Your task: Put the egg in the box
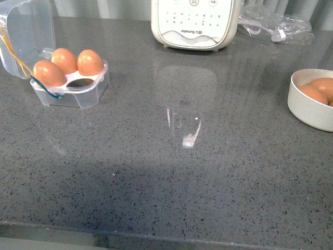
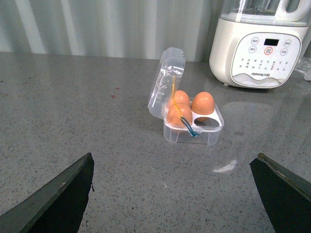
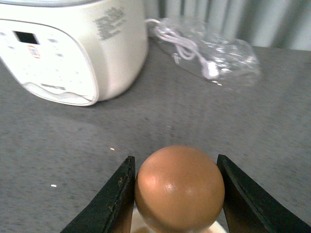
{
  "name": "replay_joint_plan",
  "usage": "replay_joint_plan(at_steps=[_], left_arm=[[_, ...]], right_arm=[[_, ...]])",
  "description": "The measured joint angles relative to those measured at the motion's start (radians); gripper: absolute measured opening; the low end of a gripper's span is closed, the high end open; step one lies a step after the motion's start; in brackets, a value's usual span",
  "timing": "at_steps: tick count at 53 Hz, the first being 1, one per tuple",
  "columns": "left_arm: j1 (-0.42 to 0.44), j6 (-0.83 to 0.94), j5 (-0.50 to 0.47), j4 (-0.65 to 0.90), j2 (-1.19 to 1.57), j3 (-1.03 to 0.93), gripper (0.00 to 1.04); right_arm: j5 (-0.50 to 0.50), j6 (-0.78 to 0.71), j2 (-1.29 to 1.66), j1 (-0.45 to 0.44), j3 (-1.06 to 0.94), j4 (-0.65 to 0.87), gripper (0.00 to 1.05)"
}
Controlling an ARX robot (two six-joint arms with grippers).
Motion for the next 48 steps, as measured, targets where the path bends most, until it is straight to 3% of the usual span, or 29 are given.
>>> replay_joint_plan(at_steps=[12,19,32,48], left_arm=[[0.0,0.0,0.0,0.0,0.0,0.0,0.98],[0.0,0.0,0.0,0.0,0.0,0.0,0.98],[0.0,0.0,0.0,0.0,0.0,0.0,0.98],[0.0,0.0,0.0,0.0,0.0,0.0,0.98]], right_arm=[[-0.2,0.018,0.084,0.2,0.104,-0.069,0.42],[-0.295,-0.017,0.11,0.272,0.135,-0.103,0.42],[-0.421,-0.171,0.164,0.299,0.182,-0.178,0.42],[-0.469,-0.261,0.279,0.302,0.319,-0.211,0.42]])
